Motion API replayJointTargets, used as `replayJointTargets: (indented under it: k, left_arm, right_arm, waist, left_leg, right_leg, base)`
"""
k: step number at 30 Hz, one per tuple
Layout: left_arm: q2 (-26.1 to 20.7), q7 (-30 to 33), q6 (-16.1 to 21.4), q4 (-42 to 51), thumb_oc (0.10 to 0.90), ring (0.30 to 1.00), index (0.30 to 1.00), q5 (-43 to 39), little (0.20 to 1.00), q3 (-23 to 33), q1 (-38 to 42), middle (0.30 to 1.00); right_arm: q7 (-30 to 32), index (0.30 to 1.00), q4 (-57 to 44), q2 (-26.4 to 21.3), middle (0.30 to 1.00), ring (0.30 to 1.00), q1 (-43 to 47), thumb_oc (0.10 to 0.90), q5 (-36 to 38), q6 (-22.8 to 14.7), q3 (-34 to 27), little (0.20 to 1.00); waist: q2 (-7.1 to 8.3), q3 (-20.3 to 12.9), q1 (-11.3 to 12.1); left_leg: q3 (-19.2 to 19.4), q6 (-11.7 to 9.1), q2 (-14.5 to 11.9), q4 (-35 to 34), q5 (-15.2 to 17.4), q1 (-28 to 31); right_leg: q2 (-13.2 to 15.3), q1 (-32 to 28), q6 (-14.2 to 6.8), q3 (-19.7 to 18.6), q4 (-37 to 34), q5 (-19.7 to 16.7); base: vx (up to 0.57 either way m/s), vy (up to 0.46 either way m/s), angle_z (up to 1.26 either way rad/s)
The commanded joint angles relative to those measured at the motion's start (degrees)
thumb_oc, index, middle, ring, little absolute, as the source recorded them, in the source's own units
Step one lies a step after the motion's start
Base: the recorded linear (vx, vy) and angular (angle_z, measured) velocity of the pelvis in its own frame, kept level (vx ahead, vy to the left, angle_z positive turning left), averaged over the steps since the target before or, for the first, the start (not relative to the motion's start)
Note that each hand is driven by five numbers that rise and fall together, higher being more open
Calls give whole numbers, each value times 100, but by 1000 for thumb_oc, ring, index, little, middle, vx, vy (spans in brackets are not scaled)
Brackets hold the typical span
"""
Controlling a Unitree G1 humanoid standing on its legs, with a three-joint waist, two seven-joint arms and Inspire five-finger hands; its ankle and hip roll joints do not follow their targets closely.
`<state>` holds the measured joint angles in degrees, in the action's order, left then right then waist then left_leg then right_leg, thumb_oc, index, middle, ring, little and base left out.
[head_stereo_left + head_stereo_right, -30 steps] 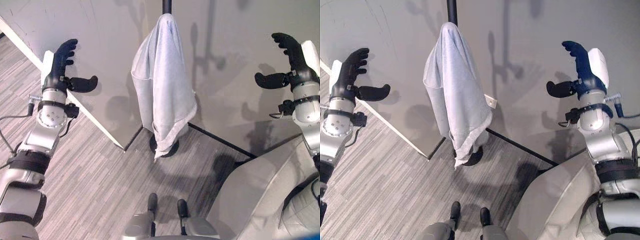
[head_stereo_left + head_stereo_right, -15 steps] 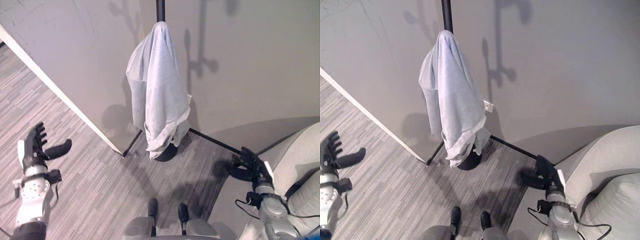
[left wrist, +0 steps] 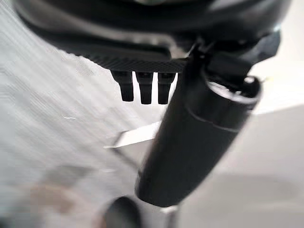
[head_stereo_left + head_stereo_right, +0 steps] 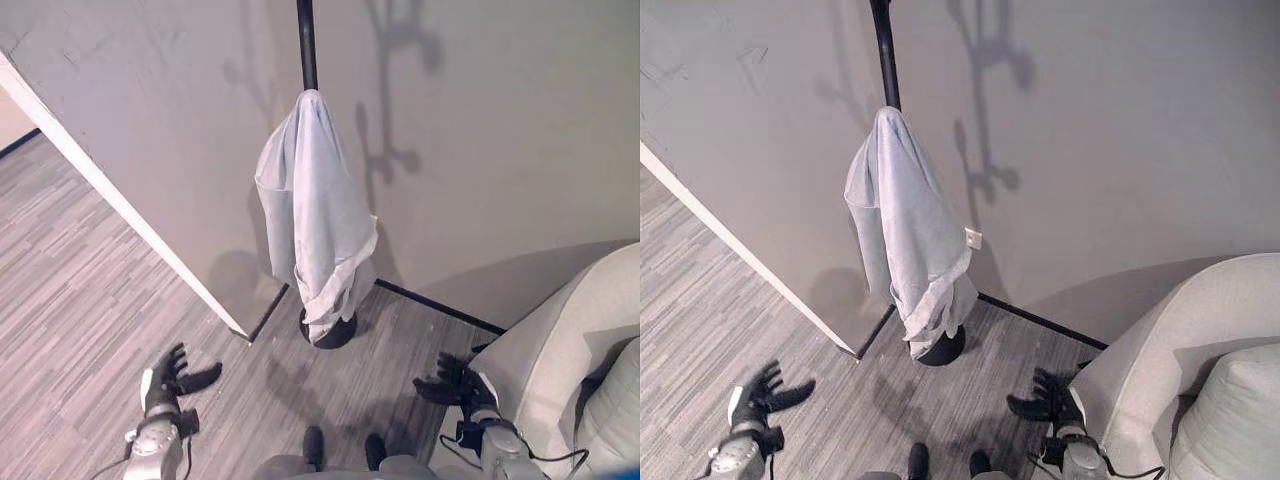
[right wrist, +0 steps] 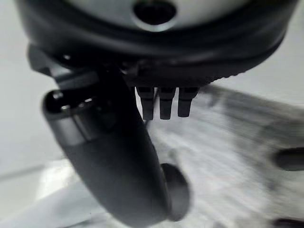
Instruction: Hang the clothes on the sofa on the clothes rack.
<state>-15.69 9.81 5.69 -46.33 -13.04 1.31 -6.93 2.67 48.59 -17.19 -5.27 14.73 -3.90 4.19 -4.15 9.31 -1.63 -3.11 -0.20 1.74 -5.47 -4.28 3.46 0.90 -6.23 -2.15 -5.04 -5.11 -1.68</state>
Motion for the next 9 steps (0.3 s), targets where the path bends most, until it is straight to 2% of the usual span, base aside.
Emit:
replayJointTargets:
  k: [1, 9]
  left_arm:
    - [-108, -32, 263, -487, 800, 900, 900, 81, 900, 78, 218, 900]
    - [220, -281, 263, -1435, 800, 900, 900, -143, 900, -260, 454, 900]
  right_arm:
    - [26, 900, 319, 101, 900, 900, 118, 800, 54, -199, 189, 900]
    - [-164, 900, 1040, 254, 900, 900, 275, 800, 14, -125, 542, 900]
  waist:
    - [349, -187, 168]
    - [405, -265, 214]
  left_leg:
    - [269, 91, 282, 47, 723, 185]
    - [195, 76, 274, 47, 730, 188]
  right_leg:
    - [737, 227, -606, 373, 11, -347]
    - [749, 203, -572, 449, 11, -281]
  base:
    - [0, 0, 0]
    - [-1, -17, 5]
